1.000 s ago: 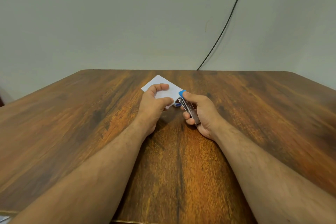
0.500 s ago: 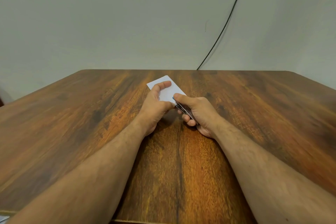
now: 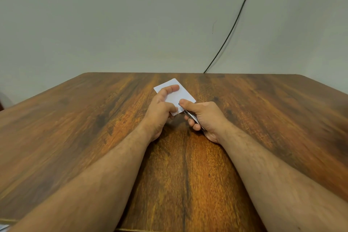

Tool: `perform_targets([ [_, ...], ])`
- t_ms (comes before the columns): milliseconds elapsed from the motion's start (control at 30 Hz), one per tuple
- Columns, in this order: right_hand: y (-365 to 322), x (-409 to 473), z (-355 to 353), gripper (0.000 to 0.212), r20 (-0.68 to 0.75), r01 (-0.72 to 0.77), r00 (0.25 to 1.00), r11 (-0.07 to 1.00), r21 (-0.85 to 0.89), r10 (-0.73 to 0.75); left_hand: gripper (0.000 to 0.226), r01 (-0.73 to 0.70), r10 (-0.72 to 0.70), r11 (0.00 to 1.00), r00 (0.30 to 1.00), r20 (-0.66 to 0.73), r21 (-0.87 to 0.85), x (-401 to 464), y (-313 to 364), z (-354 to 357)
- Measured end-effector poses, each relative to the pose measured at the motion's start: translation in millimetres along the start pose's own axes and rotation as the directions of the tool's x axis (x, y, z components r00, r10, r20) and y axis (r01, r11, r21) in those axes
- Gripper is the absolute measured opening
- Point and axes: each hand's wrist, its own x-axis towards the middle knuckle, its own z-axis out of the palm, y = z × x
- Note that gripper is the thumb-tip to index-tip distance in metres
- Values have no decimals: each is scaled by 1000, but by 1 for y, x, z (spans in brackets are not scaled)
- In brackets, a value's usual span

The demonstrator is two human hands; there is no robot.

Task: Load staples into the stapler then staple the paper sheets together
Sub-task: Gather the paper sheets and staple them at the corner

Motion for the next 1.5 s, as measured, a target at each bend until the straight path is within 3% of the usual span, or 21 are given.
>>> perform_targets([
  [333,0,0,1,39,4,20,1000,1000,2,-20,64,25,-28,999,995,-97,-35,-1,1,1],
  [500,1,1,0,45,-39,29,999,987,156,-23,59,-15,4,998,985,-174,-64,4,-5,0],
  [633,2,4,-2,26,-61,41,998,968,246,-27,59,3,18,998,945,-327,65,8,-9,4],
  [733,3,5,-3,19,-73,52,997,973,226,-37,75,124,-68,981,938,-341,147,8,-4,5],
  [867,6,8,-4,18,-86,39,996,983,179,-24,64,194,-66,916,936,-345,351,2,6,11],
  [967,9,8,-4,21,-102,40,994,985,166,-23,31,178,19,796,948,-317,579,-7,11,15],
  [1000,9,8,-4,21,-106,44,994,985,169,-26,30,179,59,721,947,-317,670,-8,12,15],
  [1100,11,8,-3,23,-105,68,993,986,149,-53,54,249,239,318,913,-331,915,-16,20,6],
  [1200,10,4,-1,20,-82,108,992,987,121,-98,37,255,319,-10,917,-239,967,-22,27,-5],
  [1300,8,-2,1,22,-55,137,990,988,71,-133,27,217,261,-87,947,-188,972,-28,35,-11],
  [1433,6,-8,4,22,-22,166,986,986,22,-166,27,294,23,-85,956,-293,952,-32,37,-14],
  [1500,7,-9,6,18,-20,178,984,984,-15,-178,29,293,1,-137,955,-295,946,-35,32,-13],
])
